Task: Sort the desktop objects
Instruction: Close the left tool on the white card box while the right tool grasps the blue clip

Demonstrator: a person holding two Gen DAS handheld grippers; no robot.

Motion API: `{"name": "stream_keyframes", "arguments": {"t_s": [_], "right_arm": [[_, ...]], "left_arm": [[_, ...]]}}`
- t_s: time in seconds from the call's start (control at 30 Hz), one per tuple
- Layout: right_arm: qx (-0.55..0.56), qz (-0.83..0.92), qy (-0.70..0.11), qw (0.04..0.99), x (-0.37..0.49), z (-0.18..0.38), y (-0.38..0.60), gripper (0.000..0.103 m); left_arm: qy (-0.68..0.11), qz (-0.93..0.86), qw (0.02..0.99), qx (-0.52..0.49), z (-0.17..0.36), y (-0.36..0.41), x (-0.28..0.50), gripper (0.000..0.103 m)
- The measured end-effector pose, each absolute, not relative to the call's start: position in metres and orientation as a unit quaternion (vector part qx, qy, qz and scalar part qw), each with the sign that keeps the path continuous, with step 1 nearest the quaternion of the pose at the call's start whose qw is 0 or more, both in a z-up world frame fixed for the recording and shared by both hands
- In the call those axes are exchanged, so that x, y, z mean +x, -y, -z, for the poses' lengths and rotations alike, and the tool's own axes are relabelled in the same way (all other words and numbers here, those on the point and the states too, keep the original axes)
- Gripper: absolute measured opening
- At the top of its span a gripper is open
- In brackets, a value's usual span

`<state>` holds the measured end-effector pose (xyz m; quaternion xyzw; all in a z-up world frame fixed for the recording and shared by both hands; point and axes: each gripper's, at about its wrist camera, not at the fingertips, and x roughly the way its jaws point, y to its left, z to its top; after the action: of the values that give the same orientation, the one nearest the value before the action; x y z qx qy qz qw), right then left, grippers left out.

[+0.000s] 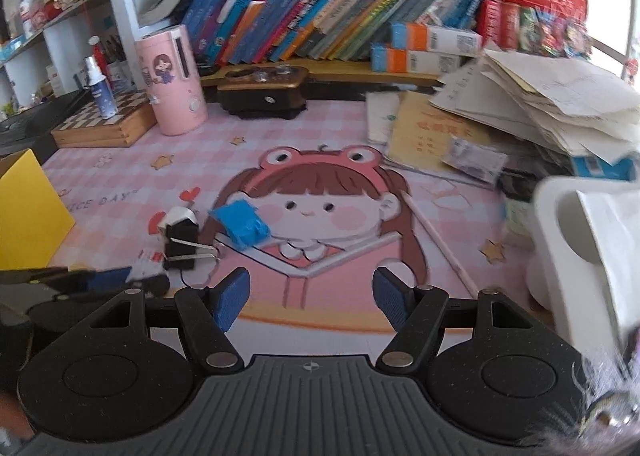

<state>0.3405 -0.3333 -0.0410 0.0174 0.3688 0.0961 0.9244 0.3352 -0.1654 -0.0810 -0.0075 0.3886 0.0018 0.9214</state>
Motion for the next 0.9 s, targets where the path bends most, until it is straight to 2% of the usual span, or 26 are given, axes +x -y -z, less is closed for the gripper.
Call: {"name": "stream_keyframes", "arguments": {"t_s": [0.13, 0.23, 0.47, 0.5, 0.57, 0.9], "right_arm": [[0.01, -0.121, -0.368, 0.922, 0.362, 0.047, 0.318, 0.062], [-0.006, -0.139, -0.379, 0.915, 0.385, 0.055, 0.303, 0.05], [-0.047, -0.176, -0.382, 0.906, 0.426, 0.07, 0.275, 0.048], [-0.052, -0.181, -0.385, 0.903, 0.43, 0.073, 0.272, 0.045], [-0.057, -0.187, -0.394, 0.898, 0.434, 0.078, 0.269, 0.027], [0.02, -0.156, -0.358, 0.92, 0.38, 0.037, 0.308, 0.026]], "left_arm": [[-0.371, -0.003, 0.927, -0.05, 0.054, 0.146, 0.309, 0.029], [-0.368, -0.01, 0.927, -0.067, 0.04, 0.133, 0.287, 0.029], [-0.376, -0.021, 0.924, -0.064, 0.032, 0.122, 0.253, 0.029], [-0.378, -0.021, 0.923, -0.066, 0.033, 0.121, 0.251, 0.029], [-0.376, -0.016, 0.924, -0.069, 0.031, 0.121, 0.249, 0.029], [-0.342, 0.027, 0.937, -0.072, 0.012, 0.127, 0.24, 0.029]]}}
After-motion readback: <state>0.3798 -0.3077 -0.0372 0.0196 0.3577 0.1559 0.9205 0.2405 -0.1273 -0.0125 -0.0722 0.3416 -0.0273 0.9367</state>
